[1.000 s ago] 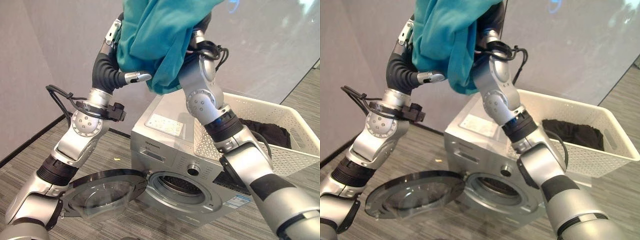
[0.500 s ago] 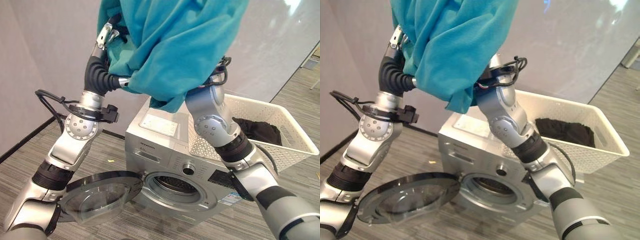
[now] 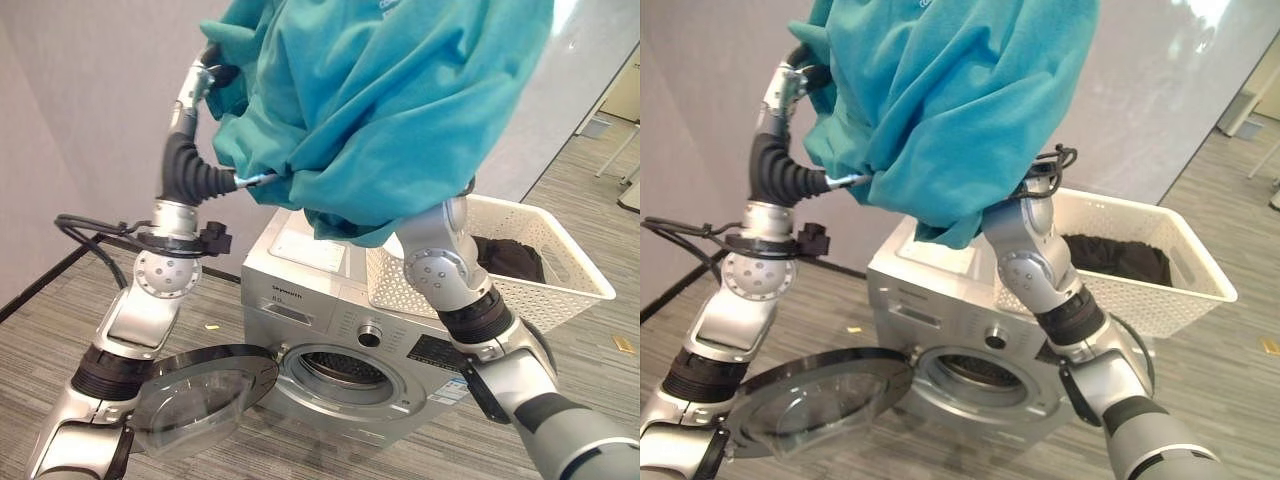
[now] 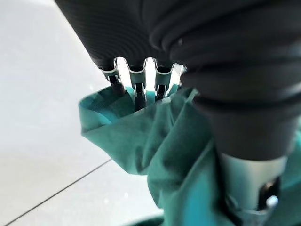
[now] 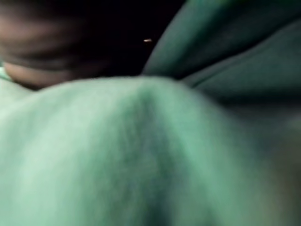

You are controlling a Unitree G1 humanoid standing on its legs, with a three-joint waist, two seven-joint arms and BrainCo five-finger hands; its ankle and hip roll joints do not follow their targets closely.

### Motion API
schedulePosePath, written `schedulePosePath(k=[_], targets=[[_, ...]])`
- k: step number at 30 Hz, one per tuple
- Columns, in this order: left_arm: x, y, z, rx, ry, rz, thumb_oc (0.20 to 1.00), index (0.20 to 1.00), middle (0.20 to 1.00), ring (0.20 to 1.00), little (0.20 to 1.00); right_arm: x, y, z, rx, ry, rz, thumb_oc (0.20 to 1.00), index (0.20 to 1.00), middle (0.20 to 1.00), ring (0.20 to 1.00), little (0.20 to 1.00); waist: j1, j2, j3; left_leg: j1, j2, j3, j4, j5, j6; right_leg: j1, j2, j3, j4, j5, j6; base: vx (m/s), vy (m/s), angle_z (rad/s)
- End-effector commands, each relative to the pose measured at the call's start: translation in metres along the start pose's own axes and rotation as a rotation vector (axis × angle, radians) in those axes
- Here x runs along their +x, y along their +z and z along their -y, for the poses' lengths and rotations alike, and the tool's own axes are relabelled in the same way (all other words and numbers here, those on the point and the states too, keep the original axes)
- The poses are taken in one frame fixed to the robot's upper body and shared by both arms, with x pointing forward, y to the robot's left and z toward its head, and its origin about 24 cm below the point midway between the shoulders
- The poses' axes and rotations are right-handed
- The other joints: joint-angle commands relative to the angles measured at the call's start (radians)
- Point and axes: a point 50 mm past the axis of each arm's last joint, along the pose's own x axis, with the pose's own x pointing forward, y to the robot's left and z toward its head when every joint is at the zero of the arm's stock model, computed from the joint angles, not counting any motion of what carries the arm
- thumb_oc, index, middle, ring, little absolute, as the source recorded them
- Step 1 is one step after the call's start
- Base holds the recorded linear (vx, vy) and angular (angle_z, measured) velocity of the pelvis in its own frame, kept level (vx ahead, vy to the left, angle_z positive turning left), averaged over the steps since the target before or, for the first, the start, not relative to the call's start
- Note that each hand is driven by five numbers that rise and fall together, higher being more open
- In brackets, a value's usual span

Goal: Grab the laundry basket,head to the washer,open it,put in the laundry and shut it.

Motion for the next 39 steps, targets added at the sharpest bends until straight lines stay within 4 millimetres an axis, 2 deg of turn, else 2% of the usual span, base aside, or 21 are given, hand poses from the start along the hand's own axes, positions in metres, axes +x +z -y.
schedulePosePath(k=[1,5,7,8,12,13,14,23,30,31,32,34,39], targets=[[0.013,0.006,-0.001,-0.049,0.000,0.047,1.000,1.000,1.000,1.000,1.000,0.022,0.017,-0.019,0.015,0.087,0.093,0.200,0.200,0.200,0.200,0.200,0.003,-0.005,-0.079,0.002,0.027,-0.004,0.030,-0.097,0.011,-0.040,-0.041,-0.027,0.001,0.035,0.042,0.00,0.000,0.00],[0.011,0.002,0.007,-0.170,-0.076,0.007,1.000,1.000,1.000,1.000,1.000,0.025,0.010,-0.020,0.019,0.103,0.046,0.200,0.200,0.200,0.200,0.200,0.003,-0.005,-0.077,0.001,0.026,-0.006,0.029,-0.095,0.010,-0.040,-0.042,-0.031,0.000,0.037,0.044,0.00,0.000,0.00],[0.011,0.002,0.007,-0.170,-0.076,0.007,1.000,1.000,1.000,1.000,1.000,0.025,0.010,-0.020,0.019,0.104,0.047,0.200,0.200,0.200,0.200,0.200,0.003,-0.006,-0.076,0.001,0.026,-0.006,0.029,-0.095,0.010,-0.040,-0.042,-0.031,0.000,0.037,0.044,0.00,0.000,0.00],[0.012,-0.002,0.021,-0.293,-0.147,-0.038,1.000,1.000,1.000,1.000,1.000,0.027,-0.002,-0.028,0.040,0.130,0.002,0.200,0.200,0.200,0.200,0.200,0.000,-0.004,-0.078,0.000,0.025,-0.008,0.030,-0.095,0.009,-0.039,-0.042,-0.032,0.000,0.038,0.044,0.00,0.000,0.00],[0.013,-0.004,0.043,-0.443,-0.240,-0.094,1.000,1.000,1.000,1.000,1.000,0.026,-0.019,-0.036,0.035,0.179,-0.096,0.200,0.200,0.200,0.200,0.200,-0.005,-0.004,-0.077,-0.004,0.024,-0.010,0.031,-0.094,0.006,-0.042,-0.043,-0.034,-0.001,0.040,0.045,0.00,0.000,0.00],[0.014,-0.004,0.043,-0.443,-0.240,-0.094,1.000,1.000,1.000,1.000,1.000,0.026,-0.019,-0.036,0.034,0.179,-0.096,0.200,0.200,0.200,0.200,0.200,-0.005,-0.004,-0.076,-0.004,0.024,-0.010,0.031,-0.094,0.006,-0.042,-0.043,-0.034,-0.001,0.040,0.045,0.00,0.000,0.00],[0.014,-0.003,0.056,-0.543,-0.295,-0.121,1.000,1.000,1.000,1.000,1.000,0.024,-0.029,-0.035,0.005,0.211,-0.167,0.200,0.200,0.200,0.200,0.200,-0.007,-0.006,-0.077,-0.008,0.024,-0.014,0.031,-0.091,0.005,-0.043,-0.044,-0.037,-0.001,0.040,0.045,0.00,0.000,0.00],[0.010,-0.006,0.092,-0.755,-0.438,-0.255,1.000,1.000,1.000,1.000,1.000,0.018,-0.046,-0.024,-0.081,0.245,-0.312,0.200,0.200,0.200,0.200,0.200,-0.022,-0.004,-0.074,-0.008,0.023,-0.026,0.030,-0.093,0.004,-0.035,-0.045,-0.050,-0.001,0.030,0.047,0.01,0.006,0.05],[0.009,-0.007,0.099,-0.871,-0.419,-0.307,1.000,1.000,1.000,1.000,1.000,0.007,-0.045,-0.019,-0.083,0.265,-0.341,0.200,0.200,0.200,0.200,0.200,-0.034,0.001,-0.075,-0.011,0.021,-0.028,0.027,-0.089,0.005,-0.040,-0.048,-0.052,-0.002,0.032,0.051,0.00,0.000,0.00],[0.009,-0.007,0.100,-0.908,-0.406,-0.315,0.890,0.890,0.890,0.890,0.890,0.006,-0.044,-0.017,-0.084,0.265,-0.342,0.200,0.200,0.200,0.200,0.200,-0.037,0.001,-0.075,-0.011,0.021,-0.029,0.027,-0.089,0.005,-0.039,-0.048,-0.053,-0.002,0.032,0.051,0.00,0.000,0.00],[0.008,-0.004,0.101,-0.973,-0.386,-0.315,0.200,0.200,0.200,0.200,0.200,0.004,-0.043,-0.017,-0.087,0.269,-0.343,0.200,0.200,0.200,0.200,0.200,-0.041,0.001,-0.074,-0.010,0.021,-0.028,0.026,-0.089,0.005,-0.039,-0.047,-0.053,-0.002,0.031,0.051,0.00,0.000,0.00],[0.003,-0.003,0.105,-1.029,-0.381,-0.327,0.200,0.200,0.200,0.200,0.200,-0.003,-0.041,-0.011,-0.108,0.278,-0.356,0.200,0.200,0.200,0.200,0.200,-0.048,0.002,-0.074,-0.008,0.022,-0.025,0.025,-0.090,0.005,-0.039,-0.048,-0.053,-0.002,0.029,0.051,0.00,0.000,0.00],[0.003,0.003,0.108,-1.023,-0.398,-0.295,0.200,0.200,0.200,0.200,0.200,-0.005,-0.036,-0.005,-0.144,0.290,-0.368,0.200,0.200,0.200,0.200,0.200,-0.054,0.005,-0.075,-0.006,0.023,-0.023,0.024,-0.089,0.004,-0.039,-0.050,-0.053,-0.002,0.029,0.051,0.00,-0.001,-0.01]])
